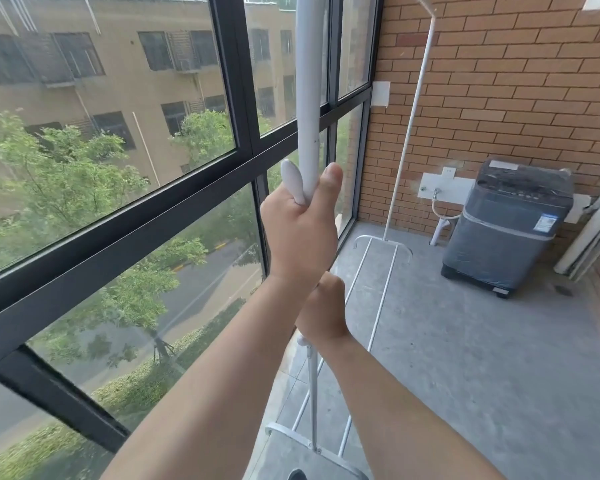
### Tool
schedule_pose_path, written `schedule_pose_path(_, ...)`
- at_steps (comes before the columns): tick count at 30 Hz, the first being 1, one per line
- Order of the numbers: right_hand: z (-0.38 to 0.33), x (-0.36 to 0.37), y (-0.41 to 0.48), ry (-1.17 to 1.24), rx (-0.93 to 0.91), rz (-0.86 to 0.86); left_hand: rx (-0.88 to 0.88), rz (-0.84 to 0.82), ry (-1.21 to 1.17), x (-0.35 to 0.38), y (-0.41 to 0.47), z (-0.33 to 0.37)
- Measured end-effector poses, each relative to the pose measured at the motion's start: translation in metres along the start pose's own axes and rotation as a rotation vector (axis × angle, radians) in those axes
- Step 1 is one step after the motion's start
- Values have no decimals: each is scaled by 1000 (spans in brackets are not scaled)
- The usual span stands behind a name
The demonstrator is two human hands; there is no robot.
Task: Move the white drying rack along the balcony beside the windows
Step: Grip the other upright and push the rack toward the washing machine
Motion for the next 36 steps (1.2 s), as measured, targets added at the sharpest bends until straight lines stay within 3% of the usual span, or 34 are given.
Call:
schedule_pose_path(12, 34, 18, 135, 65, 36, -46, -6, -47, -52, 68, 96, -107)
schedule_pose_path(15, 42, 21, 174, 72, 20, 28, -25, -60, -61, 86, 119, -129)
schedule_pose_path(36, 84, 7, 359, 66, -105, 47, -64, -11, -26, 204, 220, -222)
Point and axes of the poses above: each hand's wrist, its own y-axis towards the middle knuckle, its own x-axis out of the palm, z = x × y, the point moved 5 cm from there along y, towards the middle knuckle, and after that the axes turned 7 degrees about x, right-handed, at the moved point
